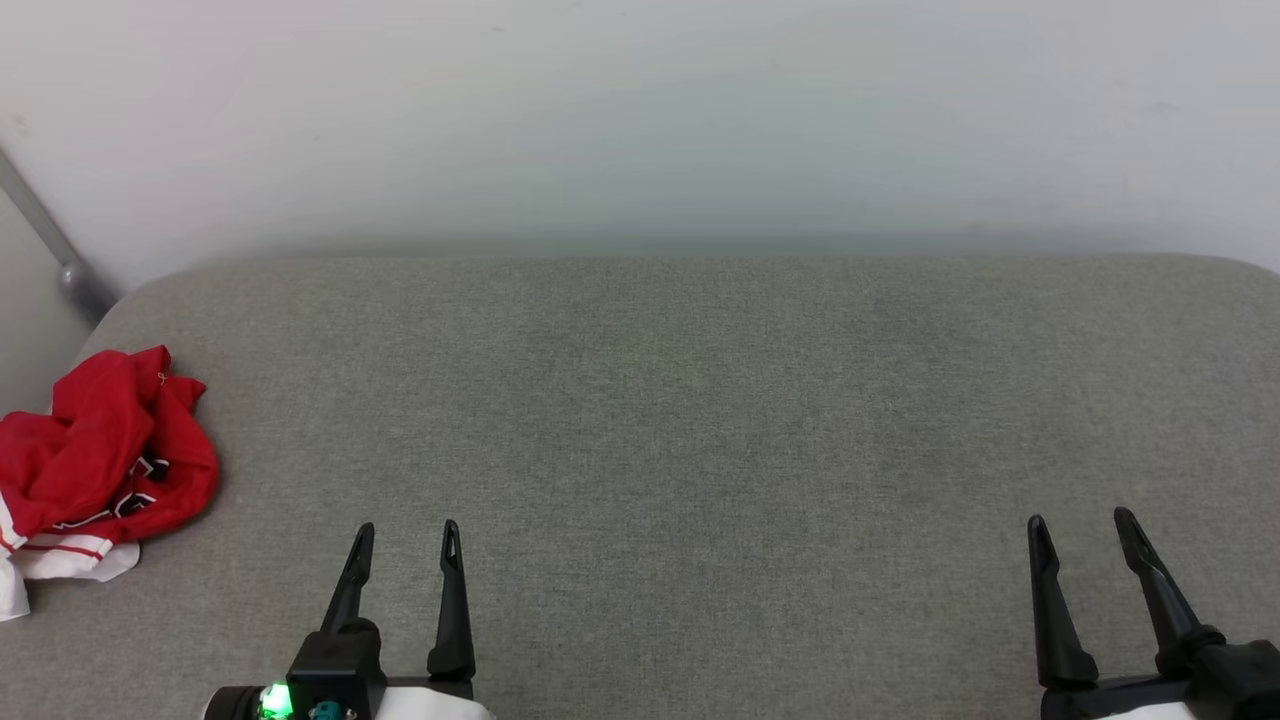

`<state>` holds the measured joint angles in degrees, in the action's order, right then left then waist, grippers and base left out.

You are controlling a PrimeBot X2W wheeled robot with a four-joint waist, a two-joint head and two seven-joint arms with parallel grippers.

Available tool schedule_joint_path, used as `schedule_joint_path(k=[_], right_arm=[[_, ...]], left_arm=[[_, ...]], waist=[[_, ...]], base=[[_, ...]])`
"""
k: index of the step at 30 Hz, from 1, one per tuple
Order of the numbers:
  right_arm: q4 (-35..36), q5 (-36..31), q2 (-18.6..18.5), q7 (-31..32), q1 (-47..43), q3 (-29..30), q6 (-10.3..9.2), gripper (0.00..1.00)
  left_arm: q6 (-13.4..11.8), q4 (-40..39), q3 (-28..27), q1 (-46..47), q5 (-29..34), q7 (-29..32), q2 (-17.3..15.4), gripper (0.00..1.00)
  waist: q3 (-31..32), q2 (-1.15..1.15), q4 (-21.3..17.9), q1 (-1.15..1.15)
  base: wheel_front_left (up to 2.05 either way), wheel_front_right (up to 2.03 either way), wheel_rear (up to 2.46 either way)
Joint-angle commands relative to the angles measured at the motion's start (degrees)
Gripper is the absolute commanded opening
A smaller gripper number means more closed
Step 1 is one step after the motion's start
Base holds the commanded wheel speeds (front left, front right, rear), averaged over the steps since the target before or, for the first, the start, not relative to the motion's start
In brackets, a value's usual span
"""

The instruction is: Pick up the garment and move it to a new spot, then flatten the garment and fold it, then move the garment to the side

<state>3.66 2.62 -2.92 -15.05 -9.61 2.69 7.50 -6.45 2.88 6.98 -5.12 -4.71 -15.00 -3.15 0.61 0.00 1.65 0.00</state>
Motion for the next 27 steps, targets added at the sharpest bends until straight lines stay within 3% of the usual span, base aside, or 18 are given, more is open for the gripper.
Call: schedule_joint_path(k=[1, 19, 27], right_arm=[[0.0, 0.4, 0.1, -0.2, -0.6, 0.0, -0.02, 1.0], [-1.9, 3.3, 0.1, -0.2, -0.9, -0.2, -0.02, 1.0], [-1.4, 2.9, 0.1, -0.2, -0.9, 0.0, -0.02, 1.0]], left_arm=[[0.3, 0.1, -0.1, -0.4, 0.2, -0.3, 0.1, 1.0], [0.2, 0.7, -0.3, 0.1, -0.8, -0.2, 0.3, 1.0], [-0.4, 1.1, -0.4, 0.9, -0.4, -0.2, 0.3, 1.0]], waist=[[0.0, 0.0, 0.0, 0.0], [-0.4, 0.0, 0.6, 0.0], [-0.5, 0.0, 3.9, 0.0]], base=[[0.0, 0.0, 0.0], [0.0, 0.0, 0.0], [0.0, 0.0, 0.0]])
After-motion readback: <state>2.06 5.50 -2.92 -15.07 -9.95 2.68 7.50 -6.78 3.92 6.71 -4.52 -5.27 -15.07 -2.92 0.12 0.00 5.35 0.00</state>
